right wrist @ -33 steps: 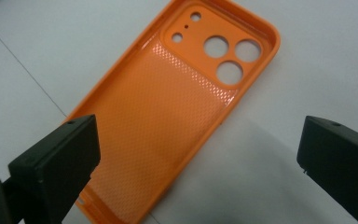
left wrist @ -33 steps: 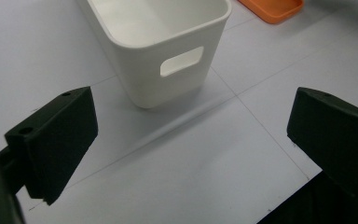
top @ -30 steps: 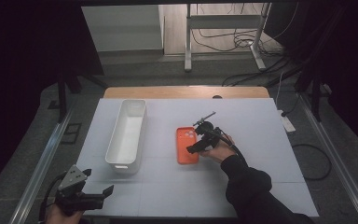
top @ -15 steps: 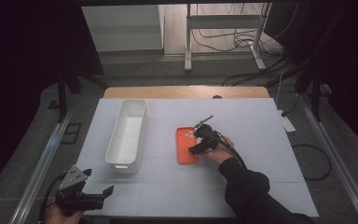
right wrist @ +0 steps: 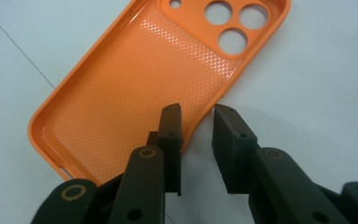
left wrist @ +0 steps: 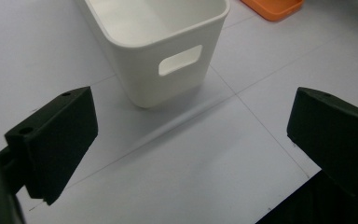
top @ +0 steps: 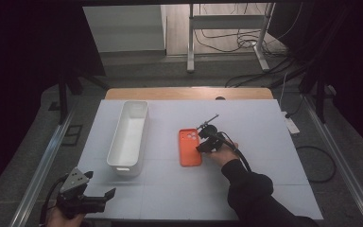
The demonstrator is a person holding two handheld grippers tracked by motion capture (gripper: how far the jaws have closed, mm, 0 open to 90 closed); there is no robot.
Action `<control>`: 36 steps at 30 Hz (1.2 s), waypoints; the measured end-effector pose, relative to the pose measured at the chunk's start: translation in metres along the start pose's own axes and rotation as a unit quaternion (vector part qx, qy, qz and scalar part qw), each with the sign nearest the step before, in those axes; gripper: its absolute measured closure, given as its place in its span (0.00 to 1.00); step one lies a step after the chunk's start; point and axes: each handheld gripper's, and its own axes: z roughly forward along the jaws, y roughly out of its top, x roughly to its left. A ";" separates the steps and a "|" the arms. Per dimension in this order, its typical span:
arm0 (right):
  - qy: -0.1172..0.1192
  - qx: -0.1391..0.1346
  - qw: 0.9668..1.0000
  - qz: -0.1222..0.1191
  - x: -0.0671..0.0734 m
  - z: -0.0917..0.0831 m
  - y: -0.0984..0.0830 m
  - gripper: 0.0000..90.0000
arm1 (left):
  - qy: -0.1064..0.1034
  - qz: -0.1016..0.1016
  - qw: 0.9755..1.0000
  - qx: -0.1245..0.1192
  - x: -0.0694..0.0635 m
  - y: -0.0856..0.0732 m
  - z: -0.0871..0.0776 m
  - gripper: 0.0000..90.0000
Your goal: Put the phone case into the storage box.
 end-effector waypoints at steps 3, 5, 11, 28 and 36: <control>0.005 0.004 1.000 0.021 -0.003 -0.001 0.000 0.89 | 0.000 0.000 1.000 0.000 0.000 0.000 0.000 0.03; 0.006 0.005 1.000 0.030 -0.005 -0.002 0.000 0.94 | 0.000 0.000 1.000 0.000 0.000 0.000 0.000 0.03; -0.001 0.002 1.000 0.026 -0.003 -0.002 0.000 0.98 | 0.000 0.001 1.000 0.000 0.000 0.000 0.000 0.03; 0.015 -0.030 0.999 0.012 0.001 -0.014 0.000 0.99 | 0.003 -0.008 1.000 0.002 0.001 0.000 0.000 0.03; 0.017 -0.049 0.999 0.006 0.001 -0.026 -0.002 0.99 | 0.012 0.002 1.000 0.007 -0.002 0.001 0.001 0.02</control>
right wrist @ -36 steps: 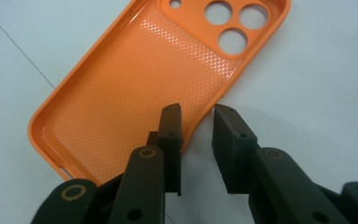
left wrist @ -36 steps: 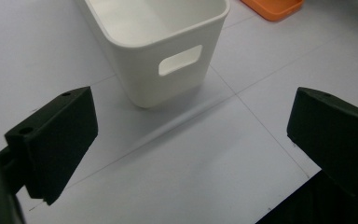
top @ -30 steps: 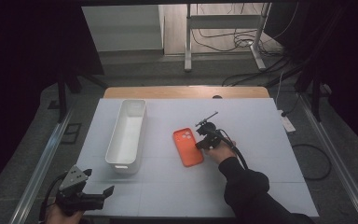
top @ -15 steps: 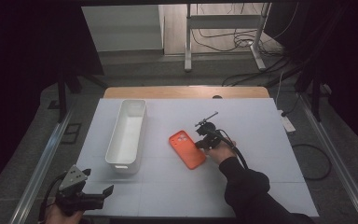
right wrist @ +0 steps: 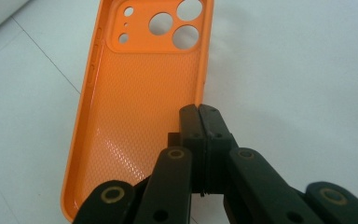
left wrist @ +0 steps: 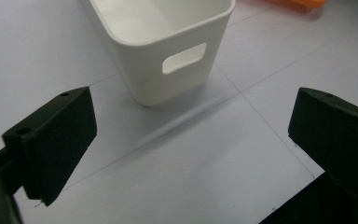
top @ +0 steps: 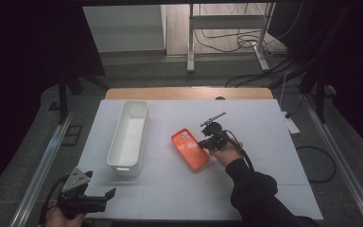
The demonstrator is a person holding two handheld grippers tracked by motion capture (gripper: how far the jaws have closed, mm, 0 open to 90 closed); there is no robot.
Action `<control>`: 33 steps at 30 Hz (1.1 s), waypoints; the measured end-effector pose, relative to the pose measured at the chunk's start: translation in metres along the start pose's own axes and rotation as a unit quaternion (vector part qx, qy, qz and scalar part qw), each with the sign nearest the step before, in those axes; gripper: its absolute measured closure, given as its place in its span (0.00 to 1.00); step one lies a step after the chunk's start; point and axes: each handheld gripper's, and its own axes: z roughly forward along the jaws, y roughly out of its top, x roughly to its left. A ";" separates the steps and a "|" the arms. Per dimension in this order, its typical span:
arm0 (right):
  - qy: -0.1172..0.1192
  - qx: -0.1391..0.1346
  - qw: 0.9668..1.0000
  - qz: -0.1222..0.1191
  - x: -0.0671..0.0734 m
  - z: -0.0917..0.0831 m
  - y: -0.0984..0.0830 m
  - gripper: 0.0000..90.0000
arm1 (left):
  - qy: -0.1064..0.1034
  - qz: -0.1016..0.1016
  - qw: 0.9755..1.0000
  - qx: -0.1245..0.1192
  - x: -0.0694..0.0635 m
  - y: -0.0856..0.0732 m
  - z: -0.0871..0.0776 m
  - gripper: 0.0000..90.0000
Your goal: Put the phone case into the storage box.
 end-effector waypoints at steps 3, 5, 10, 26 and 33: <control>0.000 -0.007 1.000 -0.003 0.000 -0.004 0.000 0.99 | 0.001 0.000 1.000 -0.001 0.000 0.000 0.000 0.02; 0.001 -0.011 1.000 -0.005 0.000 -0.007 0.000 0.99 | -0.002 0.000 1.000 0.000 0.000 0.000 0.000 0.02; 0.003 -0.024 1.000 -0.007 0.000 -0.015 -0.001 0.99 | -0.006 -0.001 1.000 0.002 0.001 0.000 0.000 0.02; 0.002 -0.067 0.998 -0.022 0.004 -0.040 -0.004 0.99 | -0.021 -0.016 1.000 -0.006 0.005 -0.001 -0.001 0.01; 0.000 -0.084 0.996 -0.027 0.006 -0.051 -0.007 0.99 | -0.018 -0.024 1.000 -0.006 0.006 -0.001 -0.001 0.00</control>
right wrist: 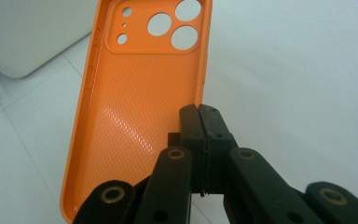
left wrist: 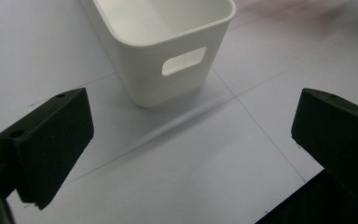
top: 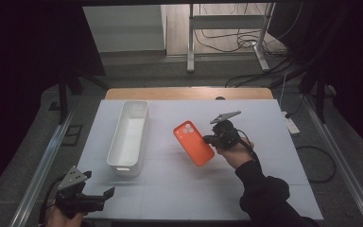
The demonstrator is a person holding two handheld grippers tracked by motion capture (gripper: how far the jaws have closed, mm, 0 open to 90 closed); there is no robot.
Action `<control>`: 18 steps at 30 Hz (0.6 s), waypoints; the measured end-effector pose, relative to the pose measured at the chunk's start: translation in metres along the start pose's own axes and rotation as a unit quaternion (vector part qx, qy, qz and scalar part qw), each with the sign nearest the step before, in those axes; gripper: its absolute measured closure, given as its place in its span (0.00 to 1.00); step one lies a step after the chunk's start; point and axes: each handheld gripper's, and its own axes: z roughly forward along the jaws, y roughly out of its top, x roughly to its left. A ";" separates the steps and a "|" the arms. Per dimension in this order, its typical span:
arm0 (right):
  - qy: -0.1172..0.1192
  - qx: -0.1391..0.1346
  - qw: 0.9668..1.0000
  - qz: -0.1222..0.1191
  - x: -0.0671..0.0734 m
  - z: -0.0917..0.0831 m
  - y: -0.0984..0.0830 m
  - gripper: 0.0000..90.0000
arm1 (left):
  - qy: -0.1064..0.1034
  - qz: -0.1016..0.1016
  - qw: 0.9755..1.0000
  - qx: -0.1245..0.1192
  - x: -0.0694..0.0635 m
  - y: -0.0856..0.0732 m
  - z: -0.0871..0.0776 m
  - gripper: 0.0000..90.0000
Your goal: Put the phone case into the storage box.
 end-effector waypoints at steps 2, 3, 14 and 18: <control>0.000 -0.006 1.000 -0.003 0.000 -0.004 -0.001 0.99 | 0.002 -0.001 1.000 0.002 0.000 0.000 0.000 0.00; -0.001 -0.009 1.000 -0.004 0.001 -0.006 -0.001 0.99 | 0.005 -0.001 1.000 0.003 -0.001 0.000 0.001 0.00; -0.002 -0.046 0.999 -0.002 0.002 -0.030 -0.007 0.99 | 0.003 -0.005 1.000 0.008 0.001 0.002 0.002 0.00; 0.000 -0.052 0.999 -0.004 0.004 -0.033 -0.009 0.99 | 0.001 -0.008 1.000 0.013 0.000 0.002 0.002 0.00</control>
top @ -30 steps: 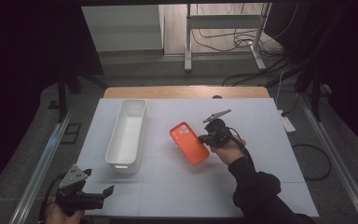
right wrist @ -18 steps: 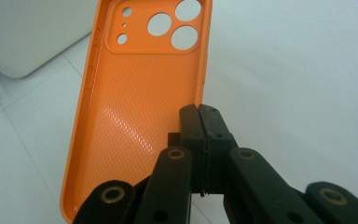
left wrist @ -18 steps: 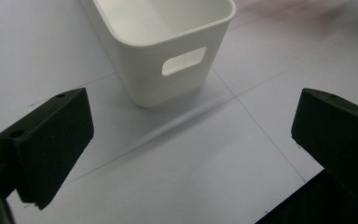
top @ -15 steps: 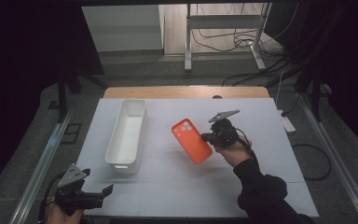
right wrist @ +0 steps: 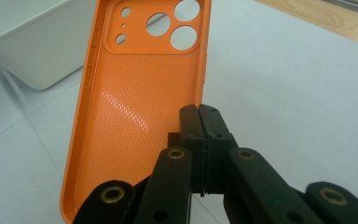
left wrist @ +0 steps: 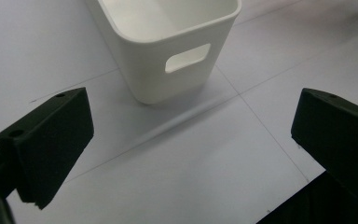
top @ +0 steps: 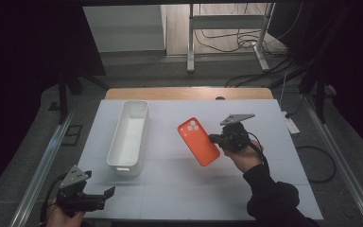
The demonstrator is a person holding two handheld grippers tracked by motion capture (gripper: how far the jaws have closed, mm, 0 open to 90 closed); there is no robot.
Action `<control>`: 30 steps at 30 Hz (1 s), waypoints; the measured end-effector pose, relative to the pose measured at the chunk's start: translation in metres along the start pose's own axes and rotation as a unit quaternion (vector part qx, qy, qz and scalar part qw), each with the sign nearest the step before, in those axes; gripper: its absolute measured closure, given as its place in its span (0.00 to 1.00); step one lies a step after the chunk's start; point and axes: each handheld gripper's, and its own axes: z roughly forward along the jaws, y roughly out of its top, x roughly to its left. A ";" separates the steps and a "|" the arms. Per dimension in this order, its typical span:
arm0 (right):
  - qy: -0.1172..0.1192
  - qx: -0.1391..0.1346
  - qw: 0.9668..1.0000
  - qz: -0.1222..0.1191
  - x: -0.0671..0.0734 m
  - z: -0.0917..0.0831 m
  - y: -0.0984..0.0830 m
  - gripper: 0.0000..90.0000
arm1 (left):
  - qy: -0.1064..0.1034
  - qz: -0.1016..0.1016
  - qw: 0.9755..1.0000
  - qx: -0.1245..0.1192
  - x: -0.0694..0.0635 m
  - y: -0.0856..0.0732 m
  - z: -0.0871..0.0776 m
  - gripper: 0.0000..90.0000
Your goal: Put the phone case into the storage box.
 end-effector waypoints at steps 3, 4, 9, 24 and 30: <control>0.002 -0.005 1.000 -0.002 0.002 -0.003 0.000 0.99 | -0.002 -0.007 1.000 -0.001 0.000 0.001 0.000 0.00; 0.003 -0.006 1.000 -0.003 0.003 -0.004 0.000 0.99 | -0.003 -0.008 1.000 0.000 0.000 0.001 0.000 0.00; 0.005 -0.013 1.000 -0.004 0.005 -0.008 -0.001 0.99 | -0.010 -0.003 1.000 -0.006 0.000 0.005 -0.002 0.00; 0.017 -0.025 1.000 -0.001 0.010 -0.020 -0.006 0.99 | -0.045 0.012 0.999 -0.021 -0.009 0.025 0.002 0.00; 0.023 -0.029 0.999 -0.001 0.012 -0.024 -0.009 0.99 | -0.058 0.016 0.998 -0.020 -0.013 0.035 0.008 0.00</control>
